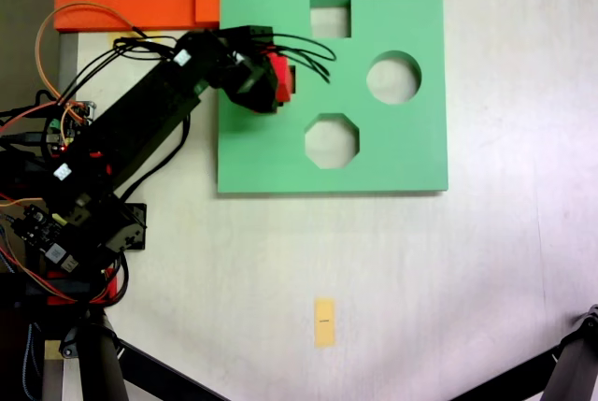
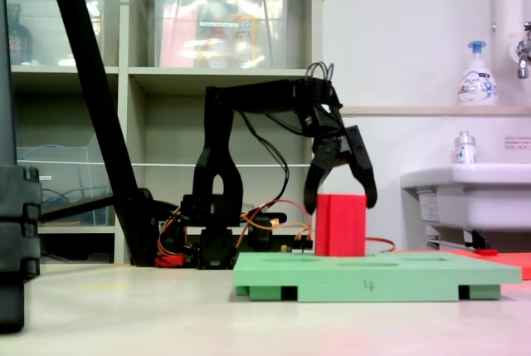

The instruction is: Put the cross columnar block into the corresponding hole

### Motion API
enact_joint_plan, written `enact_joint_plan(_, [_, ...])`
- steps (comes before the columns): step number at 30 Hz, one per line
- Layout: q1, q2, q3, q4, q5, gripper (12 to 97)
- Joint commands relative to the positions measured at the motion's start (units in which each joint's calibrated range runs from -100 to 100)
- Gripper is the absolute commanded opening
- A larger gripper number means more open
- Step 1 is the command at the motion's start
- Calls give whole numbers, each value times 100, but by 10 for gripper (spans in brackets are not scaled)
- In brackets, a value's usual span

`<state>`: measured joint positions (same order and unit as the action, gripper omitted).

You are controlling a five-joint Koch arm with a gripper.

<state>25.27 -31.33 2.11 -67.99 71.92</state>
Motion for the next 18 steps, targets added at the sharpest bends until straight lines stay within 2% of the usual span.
enact_joint_plan(1, [-24, 32, 118, 333, -83, 486])
enact_joint_plan(18, [49, 242, 138, 785, -430, 479])
